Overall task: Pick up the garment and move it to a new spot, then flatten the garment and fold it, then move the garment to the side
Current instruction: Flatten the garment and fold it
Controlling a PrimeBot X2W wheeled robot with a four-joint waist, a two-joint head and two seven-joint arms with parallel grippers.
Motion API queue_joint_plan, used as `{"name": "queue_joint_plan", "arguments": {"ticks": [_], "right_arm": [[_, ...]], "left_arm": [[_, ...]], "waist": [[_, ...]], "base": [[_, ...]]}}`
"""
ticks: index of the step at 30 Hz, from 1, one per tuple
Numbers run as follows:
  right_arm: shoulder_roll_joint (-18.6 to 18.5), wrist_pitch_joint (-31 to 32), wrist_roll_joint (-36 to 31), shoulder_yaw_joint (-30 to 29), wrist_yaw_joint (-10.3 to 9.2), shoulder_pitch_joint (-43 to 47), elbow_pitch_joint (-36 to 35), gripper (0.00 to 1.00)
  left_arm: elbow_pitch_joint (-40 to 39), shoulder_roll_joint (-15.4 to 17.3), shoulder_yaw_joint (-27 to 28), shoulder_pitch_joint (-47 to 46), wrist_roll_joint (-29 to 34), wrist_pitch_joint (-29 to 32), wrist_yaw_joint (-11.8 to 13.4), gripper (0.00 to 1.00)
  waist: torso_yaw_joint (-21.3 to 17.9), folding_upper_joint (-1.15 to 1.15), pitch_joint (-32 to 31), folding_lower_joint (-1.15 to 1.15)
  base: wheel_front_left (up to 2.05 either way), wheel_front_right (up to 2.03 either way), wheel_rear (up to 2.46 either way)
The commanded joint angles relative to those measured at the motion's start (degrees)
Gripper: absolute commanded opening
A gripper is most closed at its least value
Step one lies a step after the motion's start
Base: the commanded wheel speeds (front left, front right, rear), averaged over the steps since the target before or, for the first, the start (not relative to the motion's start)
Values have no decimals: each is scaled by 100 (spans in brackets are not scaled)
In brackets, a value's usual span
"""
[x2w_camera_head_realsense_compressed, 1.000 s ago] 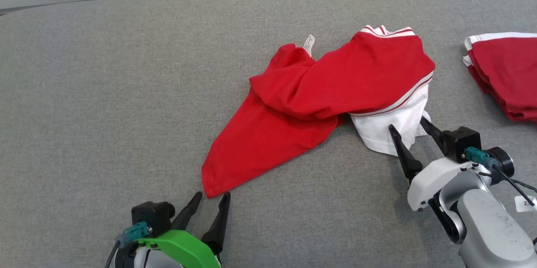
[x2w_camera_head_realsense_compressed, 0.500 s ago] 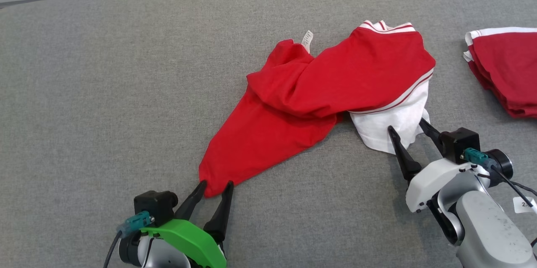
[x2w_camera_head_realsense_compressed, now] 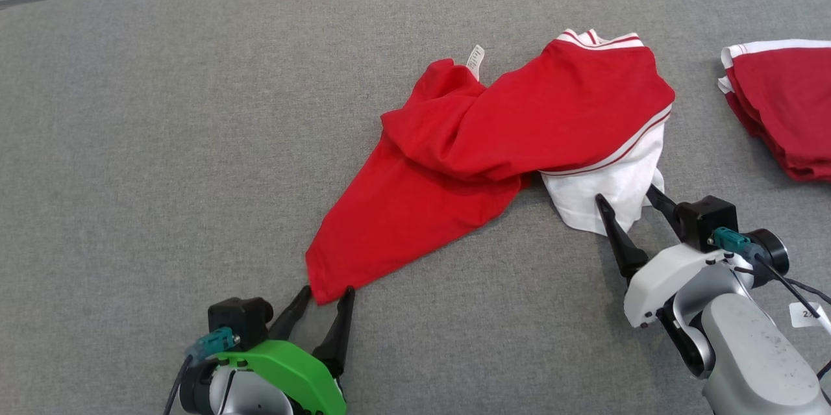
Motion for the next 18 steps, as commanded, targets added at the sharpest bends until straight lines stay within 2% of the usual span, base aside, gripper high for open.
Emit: {"name": "queue_joint_plan", "arguments": {"ticks": [1,5,11,12,13,14,16,17,18], "right_arm": [[-1,-41,-33,-8,-2,-43,8,100],[-9,-39,-49,-34,-2,-35,-4,100],[17,-5,-64,4,-2,-69,-23,100],[17,-3,-63,18,-2,-79,-26,100],[15,-2,-60,28,-2,-91,-28,100],[15,-2,-60,28,-2,-91,-28,100],[18,2,-56,46,-2,-122,-42,100],[19,4,-58,52,-2,-132,-48,100],[19,5,-63,56,-2,-137,-52,100]], "left_arm": [[-17,61,20,-73,74,-9,57,100],[-38,84,46,-39,103,-13,166,100],[28,4,-40,-155,-1,51,56,100],[34,-7,-58,-179,3,45,37,91],[48,-24,-74,-204,4,28,13,65],[48,-24,-74,-204,4,28,13,65],[86,-52,-102,-269,32,-28,-24,35],[117,-62,-111,-285,37,-38,-42,12],[152,-68,-122,-306,37,-45,-57,0]], "waist": [[5,41,1,0],[24,41,11,0],[13,41,31,0],[5,41,38,0],[0,41,43,0],[0,41,43,0],[-13,41,58,0],[-19,41,59,0],[-27,41,60,0]], "base": [[0,0,0],[0,0,0],[0,0,0],[0,0,0],[0,0,0],[0,0,0],[0,0,0],[0,0,0],[0,0,0]]}}
